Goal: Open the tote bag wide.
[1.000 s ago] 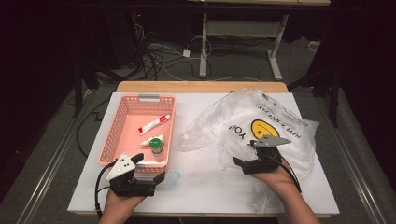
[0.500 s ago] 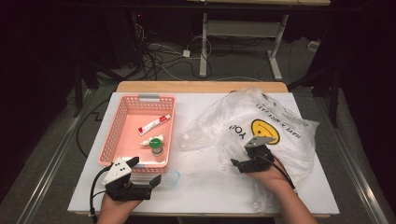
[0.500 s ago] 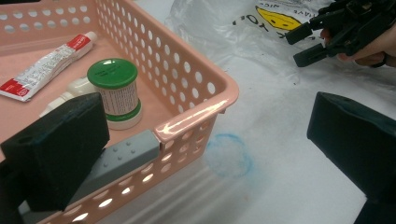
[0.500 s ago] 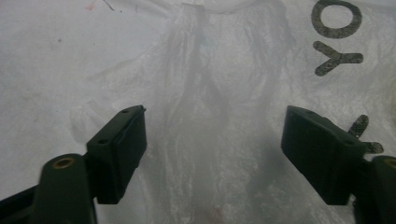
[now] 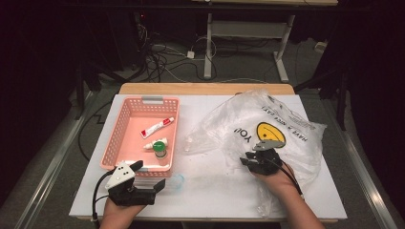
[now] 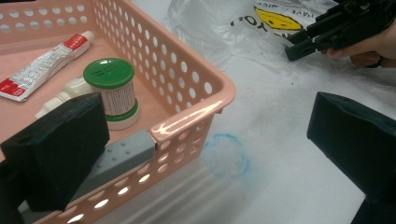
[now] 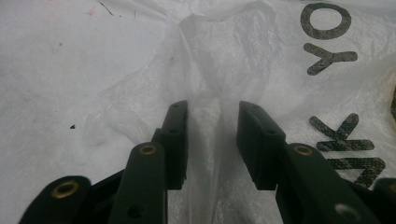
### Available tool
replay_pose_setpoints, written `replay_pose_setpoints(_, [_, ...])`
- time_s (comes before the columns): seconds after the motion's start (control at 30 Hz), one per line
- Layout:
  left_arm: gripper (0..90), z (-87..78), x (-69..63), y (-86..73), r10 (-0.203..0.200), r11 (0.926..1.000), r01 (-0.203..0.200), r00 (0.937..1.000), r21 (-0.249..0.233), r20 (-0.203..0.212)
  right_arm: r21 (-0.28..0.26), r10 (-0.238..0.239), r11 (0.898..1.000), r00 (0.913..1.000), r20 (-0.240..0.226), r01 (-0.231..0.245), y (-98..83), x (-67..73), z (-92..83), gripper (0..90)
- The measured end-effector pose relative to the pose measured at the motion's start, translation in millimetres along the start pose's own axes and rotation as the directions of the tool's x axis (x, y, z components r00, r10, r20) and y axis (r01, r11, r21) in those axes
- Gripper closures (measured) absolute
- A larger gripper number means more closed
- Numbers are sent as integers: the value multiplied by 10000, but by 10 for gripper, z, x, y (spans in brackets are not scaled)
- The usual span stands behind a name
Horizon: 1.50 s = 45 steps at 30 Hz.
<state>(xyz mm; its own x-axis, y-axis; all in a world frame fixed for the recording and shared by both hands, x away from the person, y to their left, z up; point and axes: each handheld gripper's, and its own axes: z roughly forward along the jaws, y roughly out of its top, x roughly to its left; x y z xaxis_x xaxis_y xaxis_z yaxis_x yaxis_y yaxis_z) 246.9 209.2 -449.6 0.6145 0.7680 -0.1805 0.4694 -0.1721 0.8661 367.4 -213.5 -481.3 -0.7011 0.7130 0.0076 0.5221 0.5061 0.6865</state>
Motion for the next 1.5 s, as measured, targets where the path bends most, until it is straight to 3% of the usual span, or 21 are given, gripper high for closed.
replay_pose_setpoints(0.23, [0, -1, 1, -1, -3, 10000, 3, 10000, -3, -2, -242, 233, 9994, 9997, -97, -235, -7, -33, -21, 729])
replay_pose_setpoints(0.5, [0, -2, 2, 0, 6, 10000, -6, 10000, 4, -1, -506, 272, 9983, 9996, 7, -271, -13, -44, -60, 860])
replay_pose_setpoints(0.77, [0, 1, 0, -1, 18, 10000, -18, 10000, 2, -12, -1204, 243, 9925, 9995, 181, -220, -12, -68, -154, 900])
replay_pose_setpoints(1.07, [0, 3, 3, 0, 37, 10000, -37, 10000, 7, -20, -2059, 47, 9786, 9993, 378, 32, 35, -57, -315, 900])
replay_pose_setpoints(1.5, [0, -4, 1, 2, 42, 10000, -42, 10000, -15, -1, -3207, -50, 9469, 9980, 627, 249, 142, -10, -565, 900])
